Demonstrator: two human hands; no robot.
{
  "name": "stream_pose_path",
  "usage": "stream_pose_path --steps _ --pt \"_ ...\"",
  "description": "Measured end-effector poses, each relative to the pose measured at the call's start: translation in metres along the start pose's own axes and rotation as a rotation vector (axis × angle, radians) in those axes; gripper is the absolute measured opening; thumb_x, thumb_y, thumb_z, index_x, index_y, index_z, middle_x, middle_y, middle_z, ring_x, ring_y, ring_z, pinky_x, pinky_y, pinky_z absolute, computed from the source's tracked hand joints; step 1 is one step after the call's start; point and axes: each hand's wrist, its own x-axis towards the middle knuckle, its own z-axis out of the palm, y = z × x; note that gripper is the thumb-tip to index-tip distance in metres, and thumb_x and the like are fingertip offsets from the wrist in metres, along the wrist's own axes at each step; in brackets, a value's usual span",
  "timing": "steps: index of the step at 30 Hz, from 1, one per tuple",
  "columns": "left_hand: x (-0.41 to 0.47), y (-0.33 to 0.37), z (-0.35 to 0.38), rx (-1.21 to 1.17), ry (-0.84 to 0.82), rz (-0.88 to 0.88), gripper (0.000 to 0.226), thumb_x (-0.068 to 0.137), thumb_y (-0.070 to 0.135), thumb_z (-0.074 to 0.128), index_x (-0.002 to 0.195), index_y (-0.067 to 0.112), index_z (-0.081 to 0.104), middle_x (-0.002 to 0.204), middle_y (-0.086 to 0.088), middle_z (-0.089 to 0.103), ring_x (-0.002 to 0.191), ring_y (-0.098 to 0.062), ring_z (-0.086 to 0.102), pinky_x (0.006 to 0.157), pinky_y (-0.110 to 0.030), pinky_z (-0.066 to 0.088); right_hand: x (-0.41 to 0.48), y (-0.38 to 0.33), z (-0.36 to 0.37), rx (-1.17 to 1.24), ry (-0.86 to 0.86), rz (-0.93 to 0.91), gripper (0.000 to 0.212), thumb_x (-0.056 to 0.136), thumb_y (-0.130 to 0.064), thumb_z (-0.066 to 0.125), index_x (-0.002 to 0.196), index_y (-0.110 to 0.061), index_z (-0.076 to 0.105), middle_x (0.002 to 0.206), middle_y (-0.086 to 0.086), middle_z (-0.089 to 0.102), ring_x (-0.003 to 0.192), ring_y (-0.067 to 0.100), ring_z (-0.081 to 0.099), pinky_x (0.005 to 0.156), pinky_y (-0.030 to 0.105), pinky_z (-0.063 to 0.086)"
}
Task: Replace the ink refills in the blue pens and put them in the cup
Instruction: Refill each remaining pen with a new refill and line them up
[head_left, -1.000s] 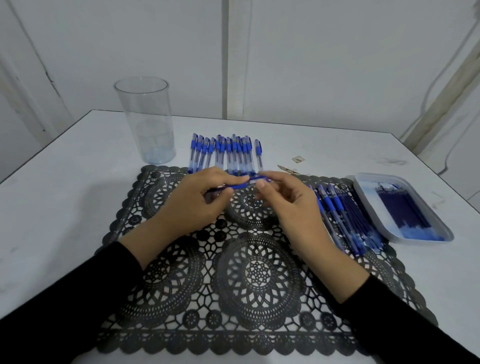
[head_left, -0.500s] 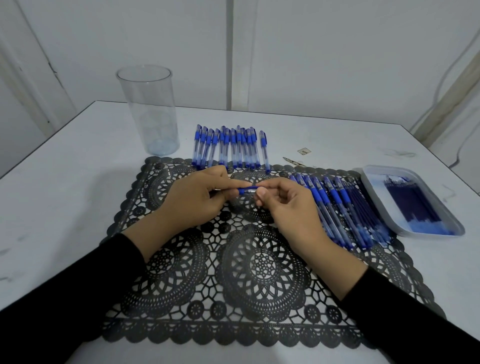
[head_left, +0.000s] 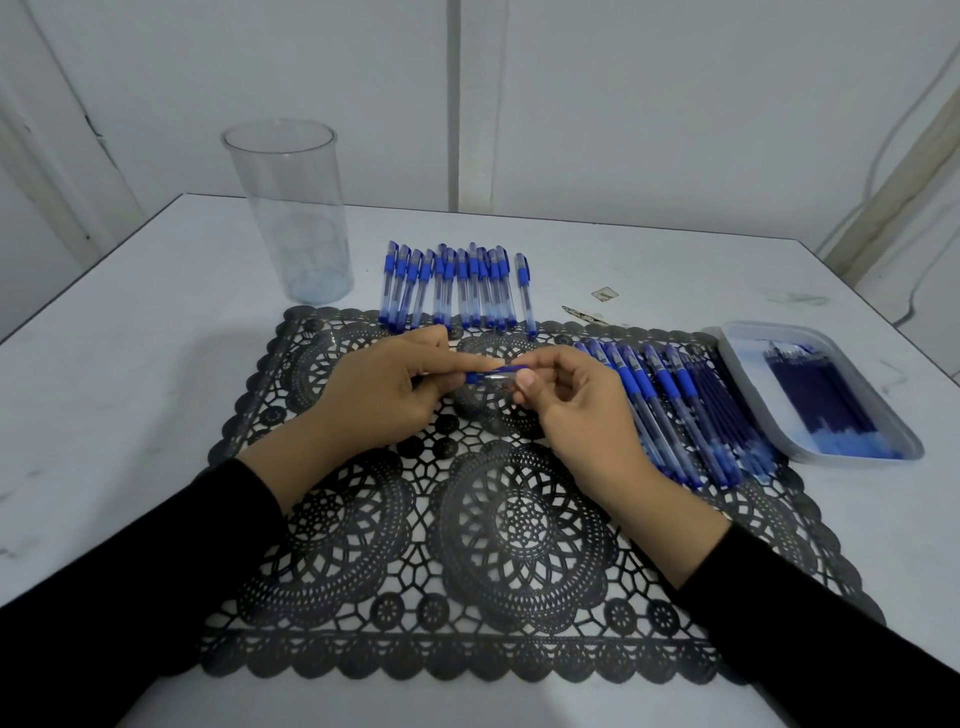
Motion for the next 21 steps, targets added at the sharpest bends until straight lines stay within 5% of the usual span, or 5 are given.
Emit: stream_pose_path --steps 4,8,13,17,21 --pt "-0.0032 0.0002 -0.0021 0.027 0.053 0.019 0.043 0.093 0.025 0.051 0.126 0.052 0.058 0.075 0.01 0.047 0.065 -0.011 0.049 0.048 -0.039 0.047 -0.0002 -0.0002 -0.0007 0.036 0.038 0.005 0.019 0.094 -0.003 0.059 0.089 -0.021 0.064 0.08 0.002 0.069 0.076 0.009 0.066 0.08 0.027 0.055" --pt "-0.0029 0.0023 -0.0051 0.037 0.165 -0.068 0.039 0.101 0.023 0.051 0.131 0.047 0.057 0.078 0.012 0.053 0.066 -0.008 0.049 0.049 -0.026 0.04 -0.0012 0.0005 -0.0005 0.015 0.108 -0.002 0.007 0.092 -0.01 0.063 0.09 -0.017 0.064 0.079 0.005 0.067 0.078 0.024 0.066 0.081 0.034 0.057" --pt "-0.0022 0.0016 -0.0087 -0.039 0.245 -0.202 0.01 0.099 0.031 0.058 0.105 0.038 0.06 0.09 0.021 0.063 0.07 0.012 0.052 0.059 -0.018 0.034 -0.0037 -0.0057 -0.0034 -0.304 0.068 -0.188 0.006 0.086 -0.01 0.067 0.088 -0.016 0.065 0.075 -0.008 0.062 0.067 0.004 0.056 0.064 0.016 0.047" --pt "-0.0015 0.003 -0.0073 -0.051 0.248 -0.206 0.003 0.096 0.034 0.062 0.098 0.033 0.06 0.079 0.023 0.059 0.069 0.005 0.053 0.06 -0.022 0.039 -0.0007 -0.0068 -0.0056 -0.6 -0.029 -0.284 0.009 0.084 -0.008 0.067 0.087 -0.016 0.065 0.081 -0.007 0.064 0.074 0.009 0.057 0.065 0.021 0.048" --pt "-0.0024 0.0064 -0.0071 -0.034 0.232 -0.205 0.003 0.095 0.035 0.062 0.097 0.036 0.06 0.075 0.027 0.056 0.075 0.007 0.054 0.062 -0.018 0.04 0.0008 -0.0056 -0.0052 -0.653 -0.058 -0.3 0.01 0.083 -0.006 0.065 0.088 -0.014 0.064 0.077 -0.005 0.061 0.07 0.007 0.053 0.06 0.009 0.039"
